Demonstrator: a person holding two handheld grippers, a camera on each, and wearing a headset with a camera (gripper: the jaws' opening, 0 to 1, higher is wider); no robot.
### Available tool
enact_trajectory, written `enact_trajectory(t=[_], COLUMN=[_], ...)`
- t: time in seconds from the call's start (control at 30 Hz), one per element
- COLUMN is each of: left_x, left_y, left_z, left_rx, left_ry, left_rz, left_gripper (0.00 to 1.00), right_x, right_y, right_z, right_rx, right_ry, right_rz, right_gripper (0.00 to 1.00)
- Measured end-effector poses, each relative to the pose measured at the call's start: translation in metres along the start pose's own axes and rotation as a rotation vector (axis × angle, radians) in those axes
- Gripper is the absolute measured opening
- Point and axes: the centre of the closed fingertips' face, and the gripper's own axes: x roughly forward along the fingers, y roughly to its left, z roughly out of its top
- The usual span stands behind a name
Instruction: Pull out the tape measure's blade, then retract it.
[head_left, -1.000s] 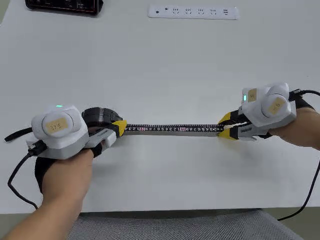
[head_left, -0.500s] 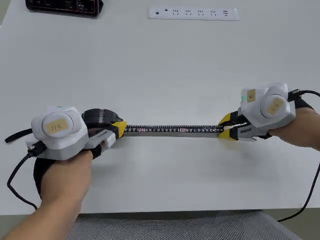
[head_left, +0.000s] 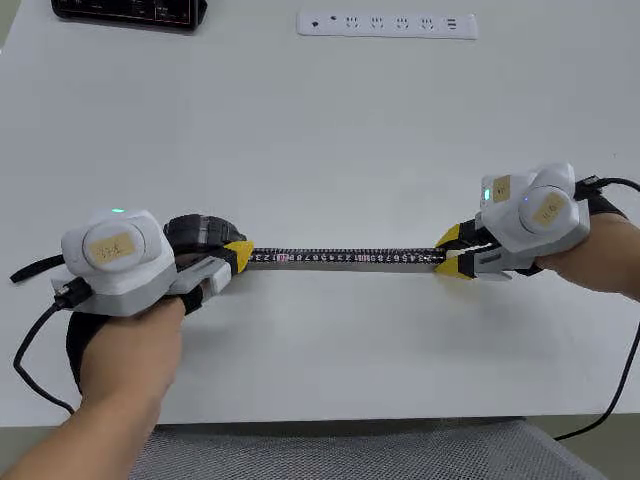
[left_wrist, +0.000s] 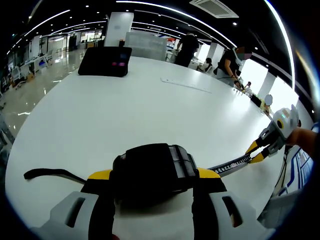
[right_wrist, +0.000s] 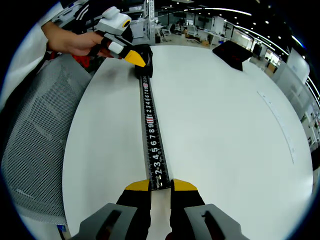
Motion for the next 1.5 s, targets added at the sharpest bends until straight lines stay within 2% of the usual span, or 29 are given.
enact_trajectory(t=[0.23, 1.5], left_x=[-0.001, -0.003], left_y=[0.0, 0.0], left_z=[0.0, -0.002], left_rx=[-0.002, -0.024], left_ry=[0.0, -0.008], left_rz=[-0.003, -0.02], left_gripper=[0.58, 0.58], right_x=[0.005, 0.021], right_y=[0.0, 0.006], right_z=[0.009, 0.036], right_rx=[-0.001, -0.019], right_ry=[-0.015, -0.053], right_rz=[0.007, 0.032], right_gripper=[0.1, 0.1])
